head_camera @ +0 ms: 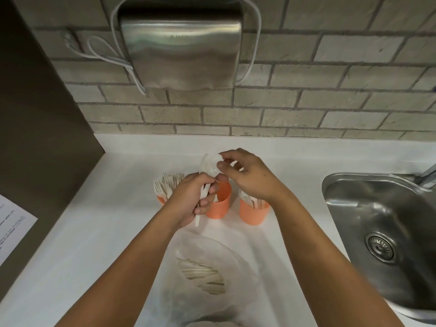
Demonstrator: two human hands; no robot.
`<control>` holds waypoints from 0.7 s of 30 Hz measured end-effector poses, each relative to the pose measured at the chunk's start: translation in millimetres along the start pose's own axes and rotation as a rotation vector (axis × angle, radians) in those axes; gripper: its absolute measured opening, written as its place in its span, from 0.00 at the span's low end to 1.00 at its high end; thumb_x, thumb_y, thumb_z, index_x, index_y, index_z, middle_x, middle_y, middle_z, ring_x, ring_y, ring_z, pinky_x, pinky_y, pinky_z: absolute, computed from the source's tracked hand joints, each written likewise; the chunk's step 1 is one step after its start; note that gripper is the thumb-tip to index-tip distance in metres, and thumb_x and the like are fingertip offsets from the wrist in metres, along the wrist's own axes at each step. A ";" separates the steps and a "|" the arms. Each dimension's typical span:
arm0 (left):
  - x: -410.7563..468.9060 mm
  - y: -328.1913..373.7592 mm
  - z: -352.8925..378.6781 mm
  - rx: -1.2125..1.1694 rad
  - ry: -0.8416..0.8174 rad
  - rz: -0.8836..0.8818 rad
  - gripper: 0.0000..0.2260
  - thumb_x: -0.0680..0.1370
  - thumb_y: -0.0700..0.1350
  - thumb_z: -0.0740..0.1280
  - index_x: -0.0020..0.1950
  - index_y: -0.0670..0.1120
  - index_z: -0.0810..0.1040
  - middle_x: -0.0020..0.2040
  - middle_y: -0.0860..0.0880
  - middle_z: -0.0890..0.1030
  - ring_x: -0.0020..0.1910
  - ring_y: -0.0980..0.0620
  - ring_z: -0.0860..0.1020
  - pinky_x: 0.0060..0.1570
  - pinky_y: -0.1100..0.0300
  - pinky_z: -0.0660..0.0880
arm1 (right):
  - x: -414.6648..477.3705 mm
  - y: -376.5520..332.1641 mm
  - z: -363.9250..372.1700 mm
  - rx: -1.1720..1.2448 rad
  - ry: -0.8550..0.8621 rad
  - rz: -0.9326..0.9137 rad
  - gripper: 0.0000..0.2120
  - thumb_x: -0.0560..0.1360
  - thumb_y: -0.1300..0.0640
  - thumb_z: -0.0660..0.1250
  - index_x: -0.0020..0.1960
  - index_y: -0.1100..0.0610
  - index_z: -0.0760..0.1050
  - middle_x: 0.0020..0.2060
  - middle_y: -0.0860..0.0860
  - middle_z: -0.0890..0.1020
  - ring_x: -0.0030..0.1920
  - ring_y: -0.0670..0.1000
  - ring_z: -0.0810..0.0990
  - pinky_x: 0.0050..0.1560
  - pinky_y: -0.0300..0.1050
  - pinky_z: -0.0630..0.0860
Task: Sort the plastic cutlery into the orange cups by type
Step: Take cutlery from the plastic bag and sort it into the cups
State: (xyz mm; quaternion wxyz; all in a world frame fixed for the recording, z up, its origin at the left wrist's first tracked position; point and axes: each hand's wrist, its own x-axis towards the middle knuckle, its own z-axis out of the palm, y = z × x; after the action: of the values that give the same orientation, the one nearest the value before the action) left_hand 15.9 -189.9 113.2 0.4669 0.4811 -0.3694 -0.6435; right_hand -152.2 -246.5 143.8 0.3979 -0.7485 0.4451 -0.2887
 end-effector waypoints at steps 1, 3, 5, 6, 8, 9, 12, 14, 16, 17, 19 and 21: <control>-0.8 1.3 0.4 0.006 -0.026 -0.011 0.12 0.82 0.40 0.58 0.42 0.42 0.77 0.35 0.46 0.69 0.24 0.55 0.61 0.20 0.65 0.55 | 2.6 -3.8 3.6 -0.033 -0.016 -0.017 0.05 0.80 0.52 0.69 0.55 0.50 0.82 0.49 0.47 0.80 0.43 0.45 0.80 0.48 0.35 0.74; -2.4 3.9 0.3 0.021 -0.056 -0.023 0.13 0.83 0.41 0.57 0.40 0.42 0.74 0.36 0.45 0.69 0.23 0.54 0.61 0.21 0.65 0.56 | 7.4 -9.0 7.2 -0.029 -0.027 -0.041 0.03 0.80 0.55 0.69 0.47 0.51 0.80 0.41 0.44 0.81 0.40 0.46 0.80 0.46 0.39 0.75; -3.2 5.5 -2.2 0.050 -0.044 -0.012 0.17 0.83 0.44 0.58 0.39 0.45 0.80 0.36 0.45 0.70 0.24 0.53 0.63 0.23 0.63 0.59 | 10.4 -10.9 6.9 0.042 -0.035 -0.029 0.05 0.80 0.58 0.69 0.45 0.55 0.80 0.32 0.42 0.80 0.34 0.43 0.79 0.41 0.37 0.74; -3.5 6.4 -4.0 0.076 -0.022 -0.002 0.18 0.84 0.45 0.58 0.41 0.46 0.84 0.35 0.45 0.72 0.24 0.52 0.64 0.24 0.62 0.61 | 11.3 -11.5 4.9 0.072 -0.025 -0.026 0.05 0.80 0.59 0.69 0.46 0.57 0.80 0.30 0.43 0.80 0.32 0.42 0.79 0.39 0.35 0.74; -4.2 8.2 -6.7 0.144 0.034 0.015 0.18 0.86 0.50 0.58 0.51 0.44 0.86 0.37 0.43 0.75 0.26 0.50 0.68 0.28 0.59 0.68 | 13.2 -10.9 -1.6 0.094 0.043 -0.008 0.06 0.82 0.59 0.67 0.47 0.58 0.81 0.32 0.47 0.80 0.32 0.42 0.78 0.40 0.37 0.74; -4.1 9.0 -7.5 0.172 0.068 0.013 0.19 0.86 0.51 0.58 0.55 0.42 0.85 0.38 0.42 0.77 0.28 0.49 0.71 0.29 0.58 0.72 | 14.1 -9.4 -6.2 0.102 0.083 0.014 0.07 0.82 0.57 0.66 0.49 0.56 0.82 0.33 0.48 0.80 0.32 0.42 0.78 0.40 0.40 0.74; -4.7 9.4 -8.3 0.208 0.167 -0.050 0.20 0.87 0.54 0.58 0.56 0.42 0.83 0.42 0.42 0.82 0.33 0.47 0.78 0.33 0.55 0.79 | 13.4 -3.4 -22.3 0.187 0.188 0.076 0.12 0.84 0.57 0.61 0.52 0.53 0.84 0.32 0.51 0.81 0.33 0.47 0.78 0.41 0.46 0.74; -6.5 7.8 -7.9 0.229 0.195 -0.081 0.19 0.87 0.54 0.58 0.54 0.43 0.84 0.43 0.45 0.83 0.37 0.47 0.80 0.36 0.54 0.81 | 9.1 2.0 -34.1 0.231 0.267 0.064 0.12 0.84 0.59 0.61 0.52 0.56 0.84 0.35 0.53 0.83 0.33 0.49 0.79 0.40 0.48 0.75; -7.1 5.9 -6.4 0.244 0.219 -0.073 0.18 0.86 0.52 0.59 0.52 0.43 0.83 0.40 0.46 0.79 0.35 0.49 0.77 0.35 0.55 0.79 | 2.5 7.7 -46.2 0.183 0.357 0.021 0.11 0.83 0.60 0.61 0.53 0.56 0.83 0.41 0.53 0.85 0.33 0.48 0.81 0.39 0.46 0.77; -7.8 4.8 -4.7 0.234 0.228 -0.063 0.16 0.86 0.50 0.59 0.50 0.43 0.83 0.38 0.47 0.75 0.32 0.51 0.74 0.33 0.56 0.76 | -1.5 12.0 -51.5 0.126 0.394 -0.002 0.11 0.83 0.60 0.62 0.54 0.55 0.83 0.44 0.53 0.85 0.34 0.48 0.82 0.40 0.45 0.78; -9.9 3.1 0.4 0.186 0.245 -0.055 0.13 0.84 0.45 0.59 0.45 0.43 0.79 0.33 0.50 0.69 0.26 0.53 0.67 0.31 0.59 0.68 | -10.9 20.8 -60.2 0.006 0.444 -0.050 0.11 0.83 0.58 0.63 0.56 0.51 0.83 0.48 0.53 0.83 0.35 0.48 0.84 0.43 0.45 0.80; -12.8 3.1 7.3 0.118 0.266 -0.082 0.11 0.81 0.43 0.58 0.41 0.44 0.74 0.28 0.52 0.66 0.23 0.55 0.62 0.29 0.61 0.60 | -20.2 31.2 -62.9 -0.078 0.450 -0.078 0.11 0.82 0.58 0.64 0.56 0.49 0.84 0.48 0.53 0.82 0.36 0.48 0.85 0.46 0.47 0.81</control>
State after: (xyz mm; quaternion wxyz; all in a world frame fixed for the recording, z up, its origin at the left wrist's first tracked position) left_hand 10.9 -178.4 121.5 0.4560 0.6033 -0.3215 -0.5698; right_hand -224.1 -258.7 148.2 0.2478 -0.6966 0.5044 -0.4460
